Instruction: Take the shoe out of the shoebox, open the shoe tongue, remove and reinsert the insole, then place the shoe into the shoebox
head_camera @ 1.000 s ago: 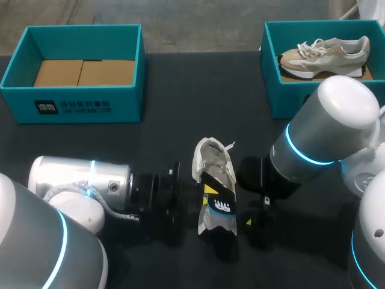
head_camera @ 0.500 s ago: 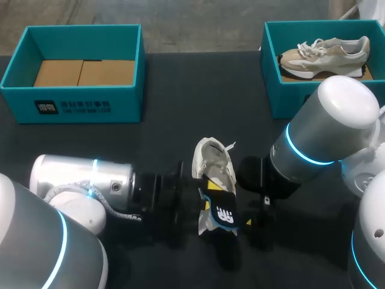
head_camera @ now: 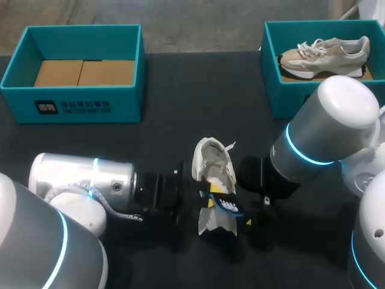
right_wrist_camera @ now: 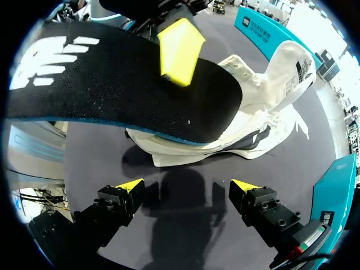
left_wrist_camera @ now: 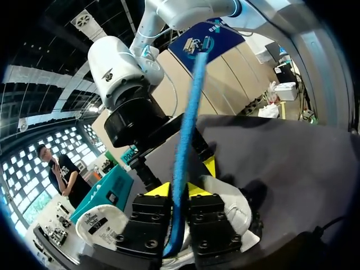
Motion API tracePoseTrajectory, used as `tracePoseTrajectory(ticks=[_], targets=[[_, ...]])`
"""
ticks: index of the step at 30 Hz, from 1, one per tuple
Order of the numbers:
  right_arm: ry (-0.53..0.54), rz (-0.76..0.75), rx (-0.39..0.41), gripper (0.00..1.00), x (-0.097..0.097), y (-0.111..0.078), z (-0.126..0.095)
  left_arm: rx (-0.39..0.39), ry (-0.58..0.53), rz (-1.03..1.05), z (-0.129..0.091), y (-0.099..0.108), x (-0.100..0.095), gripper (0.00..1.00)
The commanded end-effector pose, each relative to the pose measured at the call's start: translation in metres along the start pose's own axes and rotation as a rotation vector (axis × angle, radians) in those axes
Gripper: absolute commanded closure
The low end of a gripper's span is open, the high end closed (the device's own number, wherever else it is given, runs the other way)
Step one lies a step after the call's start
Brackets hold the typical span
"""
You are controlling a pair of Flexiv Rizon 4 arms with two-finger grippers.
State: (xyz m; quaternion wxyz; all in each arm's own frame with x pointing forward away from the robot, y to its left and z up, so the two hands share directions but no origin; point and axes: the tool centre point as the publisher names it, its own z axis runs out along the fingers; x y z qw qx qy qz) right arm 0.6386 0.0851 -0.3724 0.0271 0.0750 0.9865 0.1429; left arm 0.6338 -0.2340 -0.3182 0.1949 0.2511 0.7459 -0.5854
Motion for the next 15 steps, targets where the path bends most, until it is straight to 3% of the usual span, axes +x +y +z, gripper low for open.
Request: tracePoseTrajectory(ticks=[1,15], targets=[[-0.001,0.000,-0.001,0.00,0.001,0.000,0.002,-0.002,0.012,-0.002,0.001,-0.002,0.001,1.00],[-0.001,0.000,-0.001,0.00,0.001,0.000,0.002,0.009,-0.014,-0.025,0.001,0.021,0.001,1.00]])
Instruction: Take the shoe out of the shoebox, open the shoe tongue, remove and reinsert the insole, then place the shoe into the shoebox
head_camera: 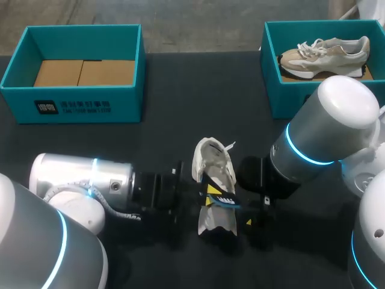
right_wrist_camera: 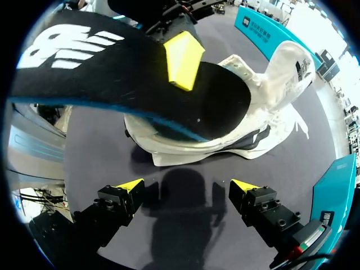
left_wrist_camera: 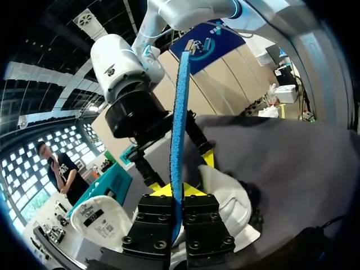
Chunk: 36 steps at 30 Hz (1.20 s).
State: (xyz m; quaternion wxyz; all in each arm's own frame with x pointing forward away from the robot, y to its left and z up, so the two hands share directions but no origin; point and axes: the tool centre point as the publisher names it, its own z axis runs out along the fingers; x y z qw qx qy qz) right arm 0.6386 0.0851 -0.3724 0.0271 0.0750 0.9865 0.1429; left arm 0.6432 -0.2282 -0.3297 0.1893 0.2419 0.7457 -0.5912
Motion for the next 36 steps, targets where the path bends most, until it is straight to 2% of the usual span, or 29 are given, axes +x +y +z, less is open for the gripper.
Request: tracePoseTrajectory(ticks=[1,10,18,19,20,26,34,36], targets=[[-0.001,0.000,-0.001,0.00,0.001,0.000,0.002,-0.003,-0.010,-0.004,0.004,0.007,0.001,1.00],[-0.001,0.000,-0.001,0.00,0.001,0.000,0.002,-0.021,-0.015,-0.021,0.007,0.017,-0.002,1.00],[-0.001,0.000,-0.001,0.00,0.001,0.000,0.002,-0.024,-0.005,0.001,0.007,0.007,-0.001,1.00],[-0.001,0.000,-0.001,0.00,0.001,0.000,0.002,-0.023,-0.004,0.003,0.007,0.006,0.000,0.91],[-0.001,0.000,-0.001,0.00,0.001,0.000,0.002,-0.023,-0.003,0.005,0.007,0.005,0.000,0.85],[-0.001,0.000,-0.001,0.00,0.001,0.000,0.002,-0.015,0.001,0.013,0.007,-0.002,0.002,0.74],[-0.001,0.000,-0.001,0.00,0.001,0.000,0.002,0.009,0.004,0.064,0.009,-0.015,0.005,0.72],[-0.001,0.000,-0.001,0.00,0.001,0.000,0.002,0.013,0.002,0.075,0.009,-0.018,0.005,0.75]])
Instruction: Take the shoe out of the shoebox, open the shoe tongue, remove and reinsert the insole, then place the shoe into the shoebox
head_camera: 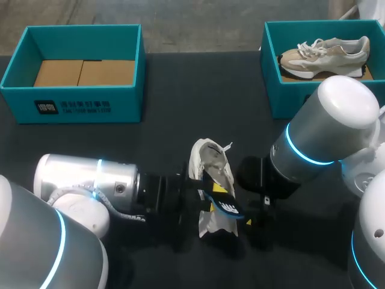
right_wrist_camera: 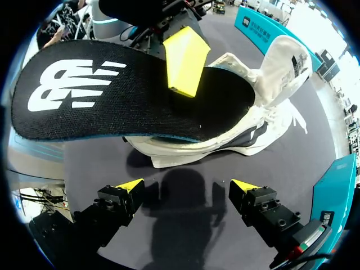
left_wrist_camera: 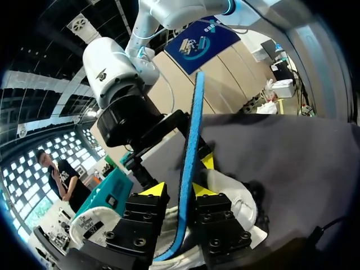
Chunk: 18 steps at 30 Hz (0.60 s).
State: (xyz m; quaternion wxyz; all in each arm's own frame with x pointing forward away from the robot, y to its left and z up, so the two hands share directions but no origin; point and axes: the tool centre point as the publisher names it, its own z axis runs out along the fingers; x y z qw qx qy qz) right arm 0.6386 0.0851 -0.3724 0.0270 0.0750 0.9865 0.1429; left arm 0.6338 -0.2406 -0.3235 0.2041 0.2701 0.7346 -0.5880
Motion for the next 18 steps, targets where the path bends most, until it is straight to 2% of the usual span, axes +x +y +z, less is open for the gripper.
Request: tracePoseTrajectory(ticks=[1,5,6,7,18], targets=[[-0.001,0.000,-0.001,0.00,0.0009,-0.0001,0.0017,0.002,-0.006,0.011,-0.0019,-0.0057,0.0028,0.75],[-0.001,0.000,-0.001,0.00,0.0009,-0.0001,0.0017,-0.001,-0.006,0.018,-0.0013,-0.0056,0.0032,0.78],[-0.001,0.000,-0.001,0.00,0.0009,-0.0001,0.0017,-0.006,-0.006,0.020,-0.0012,-0.0053,0.0036,0.84],[-0.001,0.000,-0.001,0.00,0.0009,-0.0001,0.0017,-0.011,-0.007,0.026,-0.0012,-0.0053,0.0038,1.00],[-0.001,0.000,-0.001,0.00,0.0009,-0.0001,0.0017,-0.037,-0.025,0.087,-0.0026,0.0012,0.0077,1.00]])
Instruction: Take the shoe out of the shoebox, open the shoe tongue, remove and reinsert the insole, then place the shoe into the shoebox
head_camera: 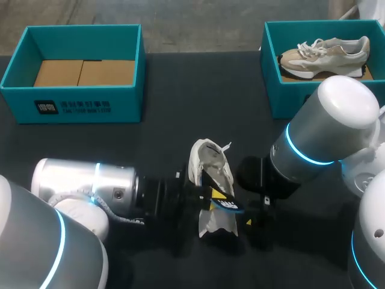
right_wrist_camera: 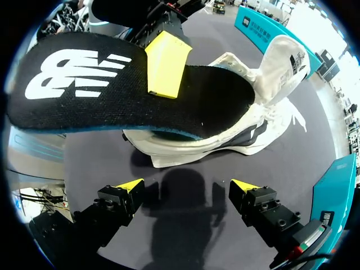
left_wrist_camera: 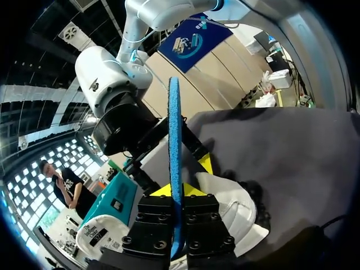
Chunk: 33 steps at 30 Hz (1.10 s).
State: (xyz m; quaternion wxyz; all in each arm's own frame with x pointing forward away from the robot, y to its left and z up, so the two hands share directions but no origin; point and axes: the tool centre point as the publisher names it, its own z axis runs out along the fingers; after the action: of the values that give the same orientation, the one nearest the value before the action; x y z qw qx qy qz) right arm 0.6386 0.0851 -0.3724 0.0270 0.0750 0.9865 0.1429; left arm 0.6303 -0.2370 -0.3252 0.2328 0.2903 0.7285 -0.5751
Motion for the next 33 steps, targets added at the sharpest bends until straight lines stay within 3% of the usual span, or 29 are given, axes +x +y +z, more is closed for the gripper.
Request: tracePoseTrajectory(ticks=[1,15,27,28,30,33], targets=[[-0.001,0.000,-0.001,0.00,0.001,0.000,0.002,-0.025,-0.014,0.024,0.000,0.003,0.003,1.00],[-0.001,0.000,-0.001,0.00,0.001,0.000,0.002,-0.061,-0.051,0.052,-0.002,0.021,-0.003,1.00],[-0.001,0.000,-0.001,0.00,0.001,0.000,0.002,-0.063,-0.039,0.025,-0.003,0.021,0.000,1.00],[-0.001,0.000,-0.001,0.00,0.001,0.000,0.002,-0.062,-0.040,0.025,-0.004,0.020,0.000,0.97],[-0.001,0.000,-0.001,0.00,0.001,0.000,0.002,-0.058,-0.041,0.027,-0.004,0.017,0.000,0.66],[-0.001,0.000,-0.001,0.00,0.001,0.000,0.002,-0.054,-0.043,0.031,-0.005,0.011,0.001,0.60]])
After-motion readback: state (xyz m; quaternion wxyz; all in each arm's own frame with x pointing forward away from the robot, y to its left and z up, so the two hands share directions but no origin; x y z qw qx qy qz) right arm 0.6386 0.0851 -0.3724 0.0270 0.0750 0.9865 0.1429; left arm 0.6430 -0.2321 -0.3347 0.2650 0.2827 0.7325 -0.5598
